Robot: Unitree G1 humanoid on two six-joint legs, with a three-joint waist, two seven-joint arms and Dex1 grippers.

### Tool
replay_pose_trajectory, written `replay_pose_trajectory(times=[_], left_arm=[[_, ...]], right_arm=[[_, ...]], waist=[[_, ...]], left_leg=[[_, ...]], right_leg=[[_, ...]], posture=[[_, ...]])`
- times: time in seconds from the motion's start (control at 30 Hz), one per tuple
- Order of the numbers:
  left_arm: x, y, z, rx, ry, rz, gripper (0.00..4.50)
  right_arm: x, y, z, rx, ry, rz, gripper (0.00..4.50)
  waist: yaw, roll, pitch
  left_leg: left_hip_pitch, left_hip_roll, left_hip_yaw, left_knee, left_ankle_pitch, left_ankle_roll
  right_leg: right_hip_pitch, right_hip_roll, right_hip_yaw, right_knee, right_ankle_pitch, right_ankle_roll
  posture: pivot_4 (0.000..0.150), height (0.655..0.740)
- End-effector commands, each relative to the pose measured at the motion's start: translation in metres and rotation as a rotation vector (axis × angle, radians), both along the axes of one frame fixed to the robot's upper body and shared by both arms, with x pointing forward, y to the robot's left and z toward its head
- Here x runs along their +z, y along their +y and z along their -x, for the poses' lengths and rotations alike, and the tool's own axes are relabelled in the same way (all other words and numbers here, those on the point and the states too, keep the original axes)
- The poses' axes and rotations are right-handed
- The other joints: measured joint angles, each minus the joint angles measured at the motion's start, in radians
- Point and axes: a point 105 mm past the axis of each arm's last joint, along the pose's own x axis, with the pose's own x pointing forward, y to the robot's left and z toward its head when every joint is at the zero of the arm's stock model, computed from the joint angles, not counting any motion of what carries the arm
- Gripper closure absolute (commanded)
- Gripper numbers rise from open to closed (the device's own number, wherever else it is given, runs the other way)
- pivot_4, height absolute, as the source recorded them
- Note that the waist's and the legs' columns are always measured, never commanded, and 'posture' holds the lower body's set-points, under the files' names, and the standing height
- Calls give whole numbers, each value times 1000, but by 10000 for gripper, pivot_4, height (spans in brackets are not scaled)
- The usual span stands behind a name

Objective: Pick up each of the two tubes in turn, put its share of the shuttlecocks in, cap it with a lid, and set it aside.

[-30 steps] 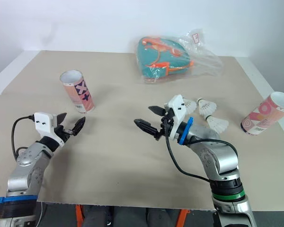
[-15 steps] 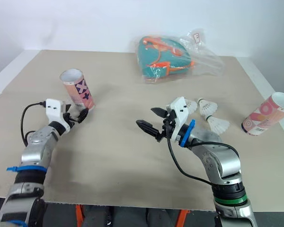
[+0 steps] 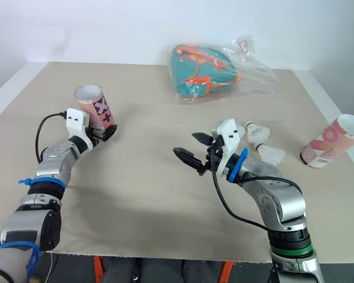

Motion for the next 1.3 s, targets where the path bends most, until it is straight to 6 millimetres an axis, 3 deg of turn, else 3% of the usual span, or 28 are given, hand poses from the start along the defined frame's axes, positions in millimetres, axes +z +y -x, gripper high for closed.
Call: replay_pose_trajectory(times=[0.03,0.27,0.33,0.43,0.73,0.83,0.9,1.0,1.17,1.3], left_arm=[[19,6,-5,16,-56,-20,0],[19,-2,-8,-6,-63,-17,0],[19,-1,-8,2,-66,-13,9800],[19,-1,-9,7,-68,-12,18886],[29,13,-1,-17,-104,-50,18886],[38,5,6,-132,-124,-116,18886],[43,-12,22,-305,-137,-213,18886],[35,-32,67,-639,-124,-471,18886],[27,-24,102,-822,-14,-629,18886],[25,-28,122,-960,37,-714,18886]], right_arm=[[16,2,3,12,-65,2,447],[17,2,3,9,-69,5,447],[17,1,3,9,-69,6,0],[17,1,2,11,-71,7,0],[17,-3,0,-13,-68,8,0],[13,-11,-7,-87,-47,18,0],[9,-19,-9,-133,-21,15,0],[6,-25,8,-126,11,9,0],[-4,-44,16,-214,59,66,0],[-10,-59,1,-371,71,88,0]], waist=[[0,0,0],[0,0,0],[0,0,0],[0,0,0],[-2,0,0],[-3,0,0],[-3,0,0],[-2,0,0],[-4,0,0],[-9,0,0]], left_leg=[[0,0,0,0,0,0],[-1,0,0,0,0,0],[-1,0,0,0,0,0],[-1,0,0,0,0,0],[-1,0,0,0,0,0],[-1,0,0,0,0,0],[-1,0,0,0,0,0],[-2,0,0,-1,0,-3],[-2,2,0,-1,-1,-6],[-1,4,-1,0,0,-5]], right_leg=[[0,0,0,0,0,0],[0,0,0,0,0,0],[0,0,0,0,0,0],[0,0,0,0,0,0],[0,0,0,1,0,0],[-1,0,0,2,0,0],[-2,0,0,2,0,0],[-2,-1,0,2,-1,-1],[-3,1,-1,3,-3,-4],[-2,2,-1,4,-2,-5]], posture=[[1500,7400],[1500,7400],[1500,7400],[1500,7400],[1500,7400],[1500,7400],[1500,7400],[1500,7400],[1500,7400],[1500,7400]])
